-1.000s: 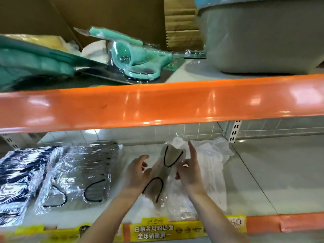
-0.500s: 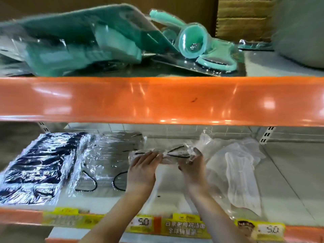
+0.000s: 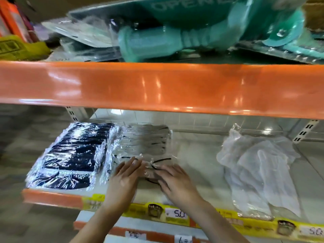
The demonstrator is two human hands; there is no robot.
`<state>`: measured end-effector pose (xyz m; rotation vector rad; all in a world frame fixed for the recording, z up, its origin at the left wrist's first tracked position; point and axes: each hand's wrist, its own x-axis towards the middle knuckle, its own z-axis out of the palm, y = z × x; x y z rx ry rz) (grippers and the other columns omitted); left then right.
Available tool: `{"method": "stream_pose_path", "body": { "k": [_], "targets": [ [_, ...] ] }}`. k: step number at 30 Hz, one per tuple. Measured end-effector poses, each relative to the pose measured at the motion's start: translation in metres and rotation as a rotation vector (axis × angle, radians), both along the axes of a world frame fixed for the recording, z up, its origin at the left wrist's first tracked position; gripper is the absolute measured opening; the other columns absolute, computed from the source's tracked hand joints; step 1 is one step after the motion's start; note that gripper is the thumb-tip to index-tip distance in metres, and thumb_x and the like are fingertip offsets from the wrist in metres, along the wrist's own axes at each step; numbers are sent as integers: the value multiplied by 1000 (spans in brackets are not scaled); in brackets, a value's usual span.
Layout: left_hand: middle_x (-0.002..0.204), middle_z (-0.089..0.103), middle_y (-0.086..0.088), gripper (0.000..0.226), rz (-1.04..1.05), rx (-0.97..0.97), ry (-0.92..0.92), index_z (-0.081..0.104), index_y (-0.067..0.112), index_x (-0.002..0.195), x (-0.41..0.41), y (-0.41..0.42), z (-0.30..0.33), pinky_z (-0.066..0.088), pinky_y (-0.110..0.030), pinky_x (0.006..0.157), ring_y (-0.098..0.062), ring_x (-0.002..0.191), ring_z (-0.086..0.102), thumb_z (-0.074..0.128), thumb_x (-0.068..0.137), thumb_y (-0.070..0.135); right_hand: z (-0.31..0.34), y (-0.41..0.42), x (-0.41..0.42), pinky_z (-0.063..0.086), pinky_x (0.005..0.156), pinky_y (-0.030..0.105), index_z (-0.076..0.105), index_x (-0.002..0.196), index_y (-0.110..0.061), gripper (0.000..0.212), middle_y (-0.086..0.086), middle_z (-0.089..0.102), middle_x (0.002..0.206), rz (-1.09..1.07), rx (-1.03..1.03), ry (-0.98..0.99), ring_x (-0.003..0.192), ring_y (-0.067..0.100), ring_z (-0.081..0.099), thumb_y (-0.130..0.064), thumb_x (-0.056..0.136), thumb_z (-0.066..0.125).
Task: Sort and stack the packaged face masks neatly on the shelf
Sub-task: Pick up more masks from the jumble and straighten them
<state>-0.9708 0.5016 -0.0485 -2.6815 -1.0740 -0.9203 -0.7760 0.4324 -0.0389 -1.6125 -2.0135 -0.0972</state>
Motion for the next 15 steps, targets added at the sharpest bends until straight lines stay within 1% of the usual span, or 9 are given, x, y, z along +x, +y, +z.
{"method": "stream_pose_path", "body": {
  "k": [2,4,5,7,9,11,13,14,15],
  "targets": [
    [123,65,-1,38,15,-30,32,67,18,114,-14,4,-8,39,-37,96,-22,117,60,54,79,11,-4,3,-11,52,82,22,74,94,-29,31,-13,68,103,9,23,8,88,10,63,-33,84,45],
    [122,66,2,46,8,-89,55,66,22,114,-24,8,-10,37,-34,94,-20,113,61,60,70,7,-4,4,-22,46,83,20,74,89,-32,32,-16,68,97,-18,24,-27,87,7,62,-33,85,43],
    [121,66,3,46,1,-118,66,66,22,113,-28,10,-10,37,-32,94,-19,112,62,58,70,7,-4,4,-26,42,83,19,74,87,-32,32,-17,68,95,-30,19,-31,86,6,63,-32,85,42],
    [120,66,4,43,1,-175,113,69,22,110,-33,11,-7,36,-28,92,-18,109,64,48,74,15,-6,6,-33,37,80,20,73,86,-30,29,-15,67,92,-52,29,-8,85,8,63,-31,86,44],
    [119,67,5,46,3,-222,160,70,22,110,-33,10,-3,36,-27,91,-17,108,64,43,74,24,-8,5,-36,39,80,22,72,87,-27,26,-12,65,94,-92,26,21,88,11,62,-31,86,46],
    [119,66,9,47,6,-239,206,64,28,114,-36,7,-1,39,-27,89,-14,108,62,43,72,33,-11,6,-40,47,84,28,71,91,-27,25,-9,62,102,-143,-14,31,97,15,60,-36,85,49],
    [115,65,11,45,-2,-229,204,57,32,113,-39,8,1,48,-27,82,-12,104,61,47,70,41,-8,7,-44,49,92,37,68,103,-28,34,-6,59,116,-172,-139,10,111,20,56,-45,82,48],
    [112,66,11,44,-5,-225,199,59,32,111,-41,9,3,51,-26,77,-12,100,63,53,69,44,-6,8,-44,45,99,39,65,112,-28,42,-4,54,127,-173,-203,-11,121,21,50,-51,82,47],
    [109,66,11,46,2,-225,203,62,32,108,-42,10,5,53,-27,73,-13,96,65,65,64,48,-5,9,-43,36,107,39,59,122,-29,48,-4,45,138,-169,-284,-15,131,22,39,-55,83,48]
  ]
}}
